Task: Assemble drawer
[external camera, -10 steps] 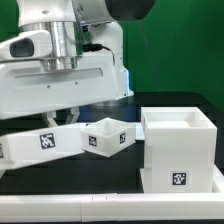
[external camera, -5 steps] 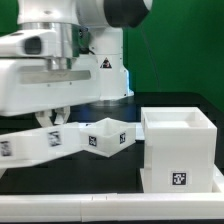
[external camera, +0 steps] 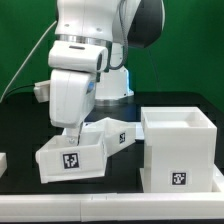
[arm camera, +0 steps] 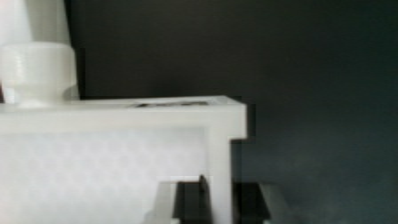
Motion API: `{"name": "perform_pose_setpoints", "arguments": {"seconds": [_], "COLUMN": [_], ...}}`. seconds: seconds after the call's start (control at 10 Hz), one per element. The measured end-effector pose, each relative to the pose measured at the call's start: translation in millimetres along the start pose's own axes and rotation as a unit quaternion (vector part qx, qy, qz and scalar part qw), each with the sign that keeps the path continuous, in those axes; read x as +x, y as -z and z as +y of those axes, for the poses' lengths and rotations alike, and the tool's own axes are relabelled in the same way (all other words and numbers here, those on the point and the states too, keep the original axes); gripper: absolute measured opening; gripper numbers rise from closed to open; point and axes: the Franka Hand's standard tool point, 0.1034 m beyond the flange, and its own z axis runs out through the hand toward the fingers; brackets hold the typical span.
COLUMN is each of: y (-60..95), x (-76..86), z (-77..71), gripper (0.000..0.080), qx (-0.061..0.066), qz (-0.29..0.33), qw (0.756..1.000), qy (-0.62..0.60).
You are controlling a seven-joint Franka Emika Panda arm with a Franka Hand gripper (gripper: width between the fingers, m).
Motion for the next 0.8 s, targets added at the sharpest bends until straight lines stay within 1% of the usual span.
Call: {"name": "perform_pose_setpoints", "arguments": {"seconds": [0.2,0.3,0.4,0.6,0.8], "y": [-1.6,-6.0,-11.3,-23.5,-23.8], "x": [-0.8,10.6,16.2,22.0,20.1], "z": [-1.5,-8.4,-17.2,-31.6,-31.5], "gripper": [0.0038,0.0038,0.0038,0.0038,0.0038], "qx": [0.000,-0.002,0.007,0.019,0.019], "qz": [-0.004,-0.004,-0.003,-0.004,-0.005], "qw": [1.000,1.000,1.000,0.999,0.999], "qy": [0.014,0.012,0.005,-0.029,-0.031]}}
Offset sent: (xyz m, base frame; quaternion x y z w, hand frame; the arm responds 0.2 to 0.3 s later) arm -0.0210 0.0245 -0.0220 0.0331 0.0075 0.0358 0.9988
